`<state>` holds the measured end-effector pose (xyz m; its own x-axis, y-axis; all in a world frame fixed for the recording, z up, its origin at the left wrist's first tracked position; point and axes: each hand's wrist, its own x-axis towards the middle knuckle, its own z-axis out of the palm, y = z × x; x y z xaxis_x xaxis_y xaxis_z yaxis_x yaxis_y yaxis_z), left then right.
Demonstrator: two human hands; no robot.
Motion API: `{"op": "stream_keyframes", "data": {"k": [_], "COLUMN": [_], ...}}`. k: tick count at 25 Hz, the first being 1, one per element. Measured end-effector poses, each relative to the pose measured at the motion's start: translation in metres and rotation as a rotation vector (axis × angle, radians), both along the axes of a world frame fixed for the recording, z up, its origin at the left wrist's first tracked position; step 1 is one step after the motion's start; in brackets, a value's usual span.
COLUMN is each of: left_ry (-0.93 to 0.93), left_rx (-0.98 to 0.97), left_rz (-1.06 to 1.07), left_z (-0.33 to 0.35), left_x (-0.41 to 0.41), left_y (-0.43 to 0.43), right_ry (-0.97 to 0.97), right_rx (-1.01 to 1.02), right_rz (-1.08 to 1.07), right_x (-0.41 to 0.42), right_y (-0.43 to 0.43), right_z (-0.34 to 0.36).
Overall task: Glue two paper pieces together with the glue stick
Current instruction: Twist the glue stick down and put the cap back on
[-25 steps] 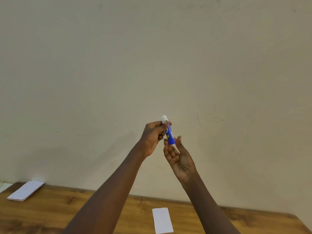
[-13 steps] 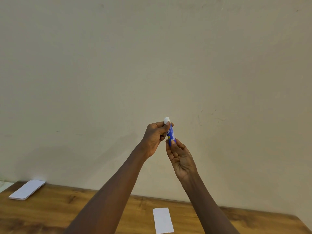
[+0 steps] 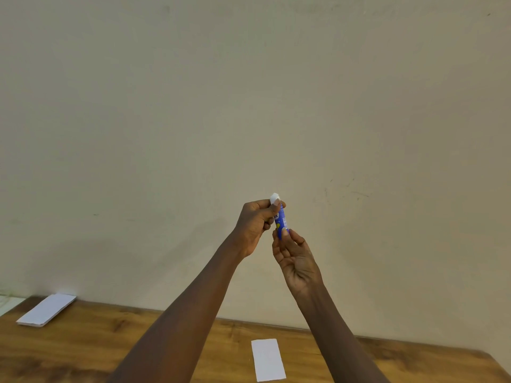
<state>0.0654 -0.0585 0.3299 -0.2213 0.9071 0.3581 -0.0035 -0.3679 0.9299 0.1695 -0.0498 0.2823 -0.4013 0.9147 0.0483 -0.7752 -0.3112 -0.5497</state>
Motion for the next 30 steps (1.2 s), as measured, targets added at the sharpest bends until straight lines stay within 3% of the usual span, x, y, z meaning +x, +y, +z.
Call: {"op": "stream_keyframes", "data": {"k": [8,15,23,30], "left_ry": [-0.026,0.017,-0.018,-0.017], "left_rx": [0.005,0.008,0.014,0.019], "left_rz": [-0.026,-0.003,-0.009,-0.012], "left_z": [-0.0002,-0.0005,0.0011,0.0016], "left_x": [0.0043,0.0091,0.0063,0.007], "left_y": [0.0009,0.0018,0.001,0.0011], "right_ry": [-0.052,-0.021,-0.103,-0.067], "right_rx": [-0.079,0.021,-0.095,0.037], "right_rz": [0.133,-0.056,0.093,-0.048], "right_x": [0.0053,0.0016,0.0075,0.0055], "right_y": [0.001,0.0013,0.0013,0.0018], "right_z": [0.0049,0.0,0.0071,0.0037]}}
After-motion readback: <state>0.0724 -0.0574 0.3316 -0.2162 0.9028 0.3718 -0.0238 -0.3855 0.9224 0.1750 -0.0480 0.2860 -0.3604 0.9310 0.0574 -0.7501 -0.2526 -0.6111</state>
